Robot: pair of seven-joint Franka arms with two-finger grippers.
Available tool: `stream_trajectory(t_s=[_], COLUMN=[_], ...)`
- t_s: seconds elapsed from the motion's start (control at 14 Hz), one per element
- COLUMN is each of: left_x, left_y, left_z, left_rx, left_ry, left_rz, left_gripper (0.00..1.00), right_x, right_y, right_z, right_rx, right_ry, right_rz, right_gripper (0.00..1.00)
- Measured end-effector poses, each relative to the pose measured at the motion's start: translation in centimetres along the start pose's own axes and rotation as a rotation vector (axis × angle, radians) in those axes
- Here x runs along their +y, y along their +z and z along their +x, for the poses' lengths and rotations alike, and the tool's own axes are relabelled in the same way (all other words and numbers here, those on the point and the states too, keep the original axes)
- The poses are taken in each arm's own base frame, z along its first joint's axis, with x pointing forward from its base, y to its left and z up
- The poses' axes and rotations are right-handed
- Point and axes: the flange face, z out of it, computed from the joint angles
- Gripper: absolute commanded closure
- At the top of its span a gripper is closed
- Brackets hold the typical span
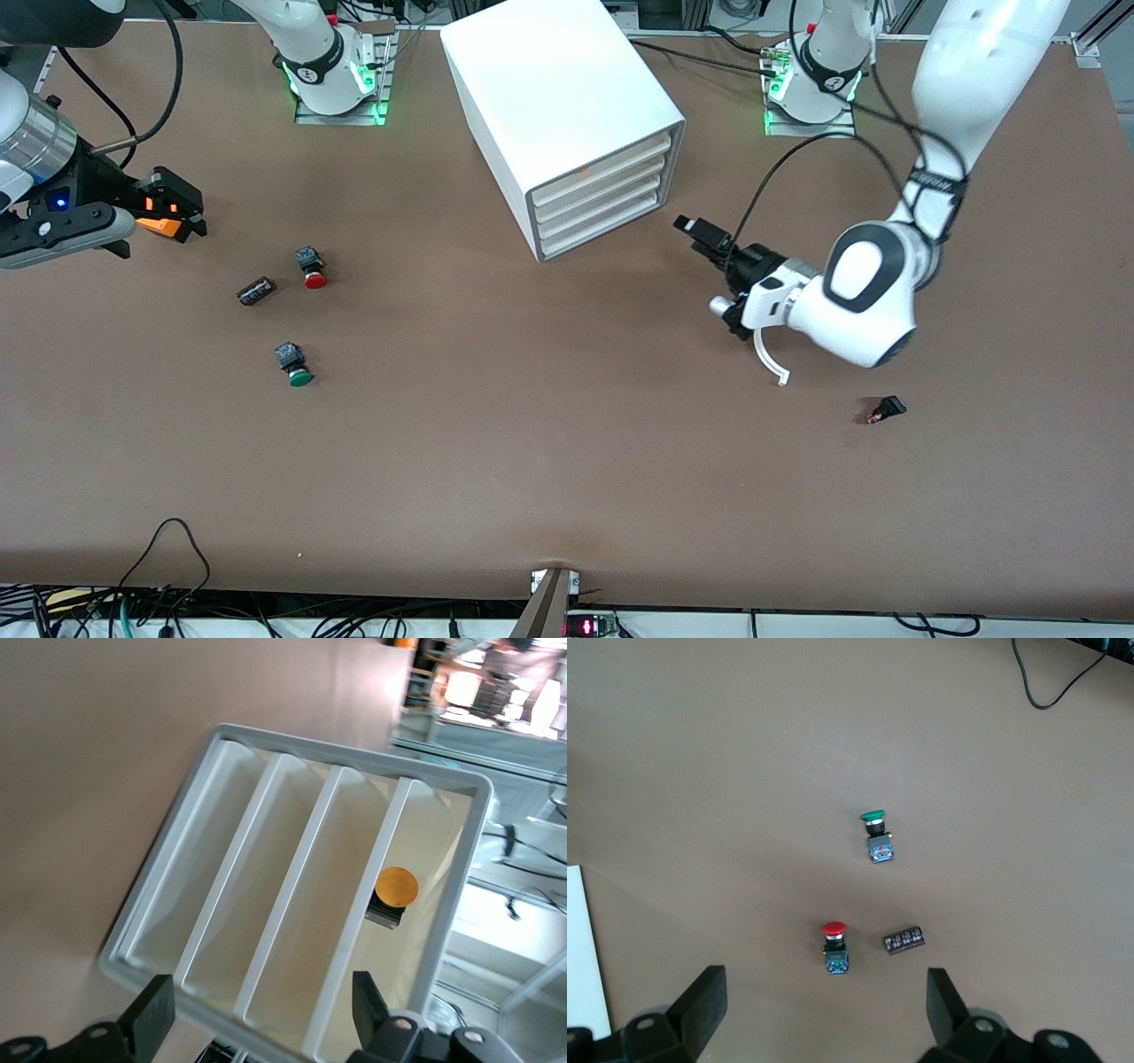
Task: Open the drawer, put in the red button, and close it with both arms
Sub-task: 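Reach the left gripper to the lowest drawer front of the cabinet, then pull the lowest drawer open with the left gripper while the right gripper reaches out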
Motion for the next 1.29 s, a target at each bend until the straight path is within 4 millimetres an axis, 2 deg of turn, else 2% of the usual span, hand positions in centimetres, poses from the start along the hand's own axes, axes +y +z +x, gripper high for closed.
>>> stream_trajectory(t_s=[0.14, 0.43, 0.71, 1.14, 1.29], left_x=[-1.3, -1.0, -0.2, -2.6, -2.8], left_y=[2.0, 6.6, 11.4, 13.9, 15.1], left_z=[0.9, 2.6, 3.7, 2.4, 2.2], left_rx=[-0.007, -0.030, -0.037, -0.033, -0.028], left_ry=[0.051, 0.157, 0.174, 0.186, 0.183], left_rz=[-0.062, -0.105, -0.150, -0.202, -0.233], left_gripper=[0.30, 0.52, 0.53, 0.60, 0.63], right_x=[0.0, 0.0, 0.0, 0.0, 0.0], right_y=[0.0, 0.0, 0.0, 0.0, 0.0], right_z=[0.0, 0.0, 0.0, 0.0, 0.0], right_rx=[0.000, 0.000, 0.000, 0.000, 0.000], right_ry=[0.000, 0.000, 0.000, 0.000, 0.000], right_rz=[0.000, 0.000, 0.000, 0.000, 0.000], right_gripper=[0.00, 0.00, 0.00, 0.00, 0.00])
